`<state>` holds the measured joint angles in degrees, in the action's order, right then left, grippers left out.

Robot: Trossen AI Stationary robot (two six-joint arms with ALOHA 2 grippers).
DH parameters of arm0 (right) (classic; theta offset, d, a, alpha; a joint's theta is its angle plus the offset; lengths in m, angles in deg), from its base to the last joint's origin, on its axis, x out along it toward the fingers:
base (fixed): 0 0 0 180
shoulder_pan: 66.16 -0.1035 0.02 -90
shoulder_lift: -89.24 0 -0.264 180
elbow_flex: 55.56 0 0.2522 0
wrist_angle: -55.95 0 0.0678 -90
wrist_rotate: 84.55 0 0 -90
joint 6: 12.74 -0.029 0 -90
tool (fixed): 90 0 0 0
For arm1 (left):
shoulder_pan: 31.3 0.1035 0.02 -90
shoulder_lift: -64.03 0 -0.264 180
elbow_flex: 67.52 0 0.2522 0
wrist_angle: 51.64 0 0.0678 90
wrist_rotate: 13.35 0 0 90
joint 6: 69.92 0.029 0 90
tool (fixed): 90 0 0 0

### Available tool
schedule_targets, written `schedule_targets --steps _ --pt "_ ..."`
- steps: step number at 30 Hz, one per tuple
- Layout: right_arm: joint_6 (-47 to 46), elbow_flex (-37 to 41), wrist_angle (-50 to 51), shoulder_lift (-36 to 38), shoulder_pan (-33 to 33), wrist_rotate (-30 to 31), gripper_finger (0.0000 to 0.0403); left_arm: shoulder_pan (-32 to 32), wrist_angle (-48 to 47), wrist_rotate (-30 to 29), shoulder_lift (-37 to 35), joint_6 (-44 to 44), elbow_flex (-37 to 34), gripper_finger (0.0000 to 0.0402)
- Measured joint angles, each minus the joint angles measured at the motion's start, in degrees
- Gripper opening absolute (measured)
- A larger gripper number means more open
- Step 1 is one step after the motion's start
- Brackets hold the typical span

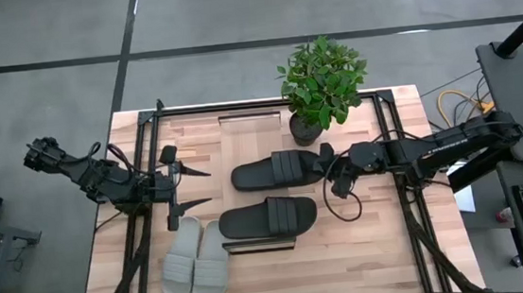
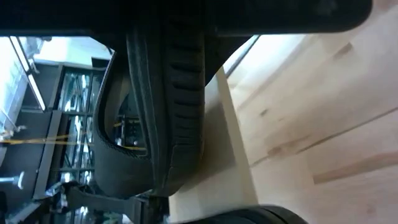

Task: Pick and place slides into the shelf
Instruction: Put the black slipper on the shelf

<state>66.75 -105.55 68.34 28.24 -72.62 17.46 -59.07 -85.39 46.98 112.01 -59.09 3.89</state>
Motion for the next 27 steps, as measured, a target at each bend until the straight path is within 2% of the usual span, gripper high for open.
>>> schedule_targets --steps 7,27 --pt "0.1 1.2 -2.0 -4.2 -0.7 -0.4 0.0035 0.0 -0.2 0.0 0.1 0.0 0.0 0.0244" --pt "-0.7 1.9 -7.3 -7.9 -2.5 -1.6 0.0035 0.0 -0.4 -0.5 0.3 0.1 0.0 0.0244"
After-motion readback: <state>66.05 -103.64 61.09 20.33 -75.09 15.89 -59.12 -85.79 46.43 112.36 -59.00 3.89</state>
